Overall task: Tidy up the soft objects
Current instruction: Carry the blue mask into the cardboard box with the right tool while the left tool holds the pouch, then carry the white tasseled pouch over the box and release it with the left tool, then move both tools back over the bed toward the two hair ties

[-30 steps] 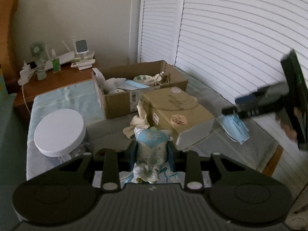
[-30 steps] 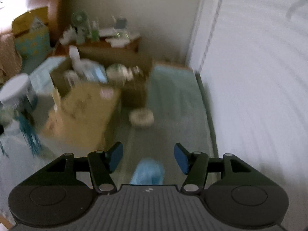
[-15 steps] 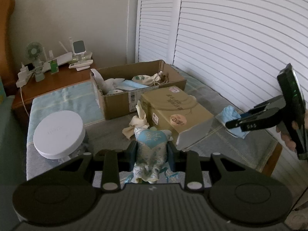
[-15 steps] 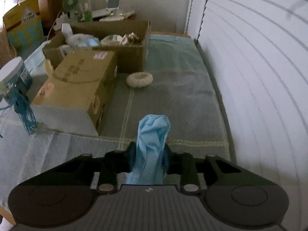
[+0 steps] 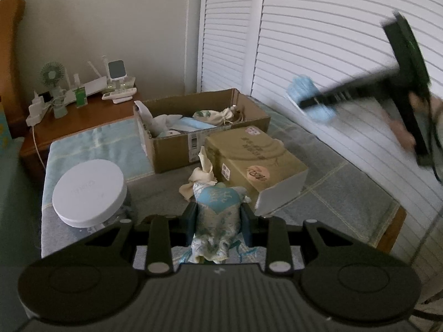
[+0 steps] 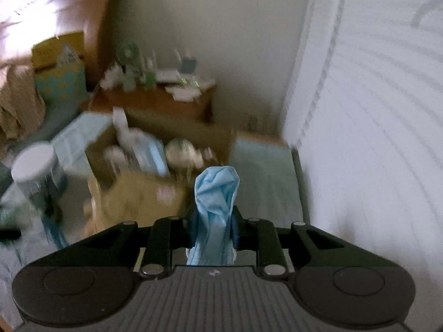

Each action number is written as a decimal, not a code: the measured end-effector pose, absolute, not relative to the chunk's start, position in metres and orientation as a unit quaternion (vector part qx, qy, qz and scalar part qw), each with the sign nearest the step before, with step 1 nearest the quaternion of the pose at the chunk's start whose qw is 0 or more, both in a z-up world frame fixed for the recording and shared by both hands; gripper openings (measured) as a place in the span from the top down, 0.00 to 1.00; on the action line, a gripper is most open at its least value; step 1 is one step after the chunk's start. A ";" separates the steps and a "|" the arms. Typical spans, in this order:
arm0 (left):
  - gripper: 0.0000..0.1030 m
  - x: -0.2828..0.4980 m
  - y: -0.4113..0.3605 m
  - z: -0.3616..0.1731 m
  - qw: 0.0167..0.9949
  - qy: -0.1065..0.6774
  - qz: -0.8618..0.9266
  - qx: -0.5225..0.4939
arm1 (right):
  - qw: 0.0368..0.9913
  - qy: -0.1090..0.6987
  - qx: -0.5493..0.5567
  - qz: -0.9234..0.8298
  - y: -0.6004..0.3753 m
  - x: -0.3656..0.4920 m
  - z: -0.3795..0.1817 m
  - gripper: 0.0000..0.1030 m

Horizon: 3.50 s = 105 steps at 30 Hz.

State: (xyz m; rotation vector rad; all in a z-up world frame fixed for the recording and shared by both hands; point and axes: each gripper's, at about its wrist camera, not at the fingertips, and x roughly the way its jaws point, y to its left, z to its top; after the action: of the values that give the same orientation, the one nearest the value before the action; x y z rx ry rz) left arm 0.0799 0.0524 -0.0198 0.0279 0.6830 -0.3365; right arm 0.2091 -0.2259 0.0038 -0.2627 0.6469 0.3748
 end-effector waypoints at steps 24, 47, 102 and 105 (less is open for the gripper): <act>0.70 0.095 0.059 -0.018 0.931 0.339 -0.137 0.006 | 0.918 0.307 -0.094 0.233 -0.206 0.281 -0.005 0.00; 0.70 0.141 0.042 0.059 0.938 0.285 -0.191 0.047 | 0.928 0.305 -0.063 0.205 -0.228 0.136 -0.029 0.00; 0.02 0.147 0.040 0.036 0.946 0.284 -0.148 0.048 | 0.932 0.317 -0.042 0.171 -0.252 0.112 -0.042 0.00; 0.02 0.127 0.043 0.025 0.946 0.292 -0.138 0.031 | 0.931 0.322 -0.046 0.166 -0.254 0.111 -0.048 0.00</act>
State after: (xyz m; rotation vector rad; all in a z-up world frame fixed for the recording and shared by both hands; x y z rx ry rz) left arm 0.1273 0.0431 0.0252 0.0640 0.5939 -0.2803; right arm 0.1114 -0.2539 -0.0478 -0.0940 0.6597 0.3400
